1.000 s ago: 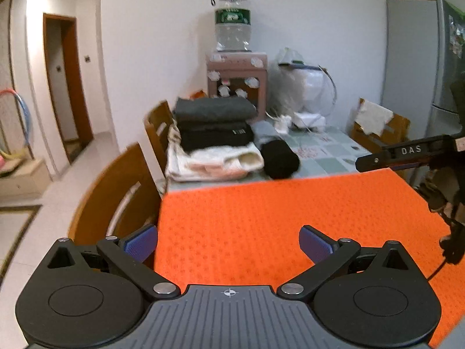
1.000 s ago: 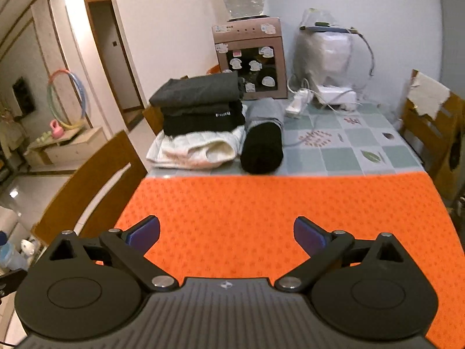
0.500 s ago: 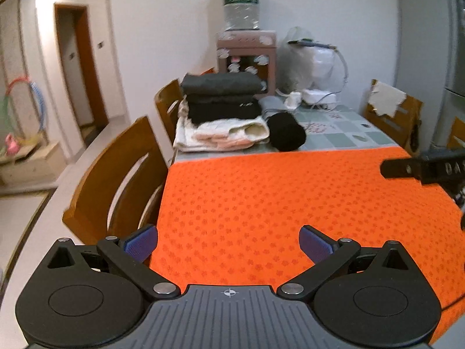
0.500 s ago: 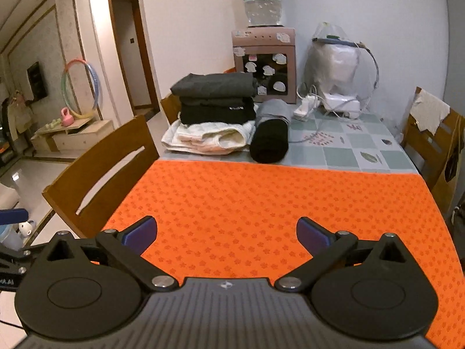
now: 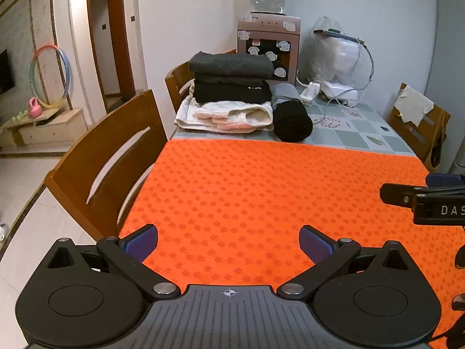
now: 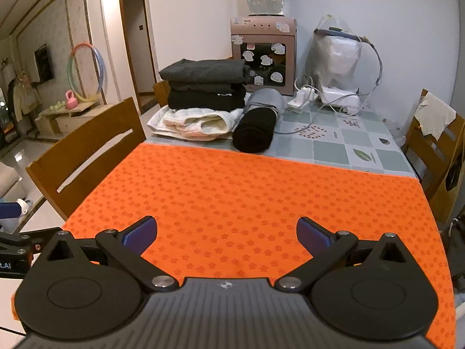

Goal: Fold clothes

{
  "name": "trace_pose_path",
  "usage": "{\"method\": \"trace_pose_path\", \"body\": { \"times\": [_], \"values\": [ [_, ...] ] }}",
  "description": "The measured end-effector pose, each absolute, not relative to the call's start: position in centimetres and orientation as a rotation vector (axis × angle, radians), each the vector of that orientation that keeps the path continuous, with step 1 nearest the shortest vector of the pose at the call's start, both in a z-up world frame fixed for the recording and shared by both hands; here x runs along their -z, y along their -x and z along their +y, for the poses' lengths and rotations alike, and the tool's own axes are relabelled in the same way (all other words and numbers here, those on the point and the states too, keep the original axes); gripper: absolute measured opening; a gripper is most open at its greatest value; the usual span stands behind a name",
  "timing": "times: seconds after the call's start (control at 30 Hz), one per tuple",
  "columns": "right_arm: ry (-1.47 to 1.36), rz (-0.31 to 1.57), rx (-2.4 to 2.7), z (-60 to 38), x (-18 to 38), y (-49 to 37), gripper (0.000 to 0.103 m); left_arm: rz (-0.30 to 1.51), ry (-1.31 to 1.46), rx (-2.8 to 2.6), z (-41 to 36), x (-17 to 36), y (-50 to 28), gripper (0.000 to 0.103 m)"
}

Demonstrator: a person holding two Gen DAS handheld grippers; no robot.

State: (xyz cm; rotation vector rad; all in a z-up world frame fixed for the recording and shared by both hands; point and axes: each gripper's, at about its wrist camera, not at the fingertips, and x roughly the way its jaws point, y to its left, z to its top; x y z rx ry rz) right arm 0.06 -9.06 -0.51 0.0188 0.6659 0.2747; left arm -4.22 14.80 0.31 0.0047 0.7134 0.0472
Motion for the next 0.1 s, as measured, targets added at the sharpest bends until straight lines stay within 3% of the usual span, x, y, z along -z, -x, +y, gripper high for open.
{"method": "trace_pose_path", "body": {
  "times": [0.1],
  "values": [
    [-0.026,0.673,-0.281,-9.95,0.84,-0.27,0.103,0.715,-0.013,-0.049,13.79,-0.29,4.25,0.103]
  ]
}}
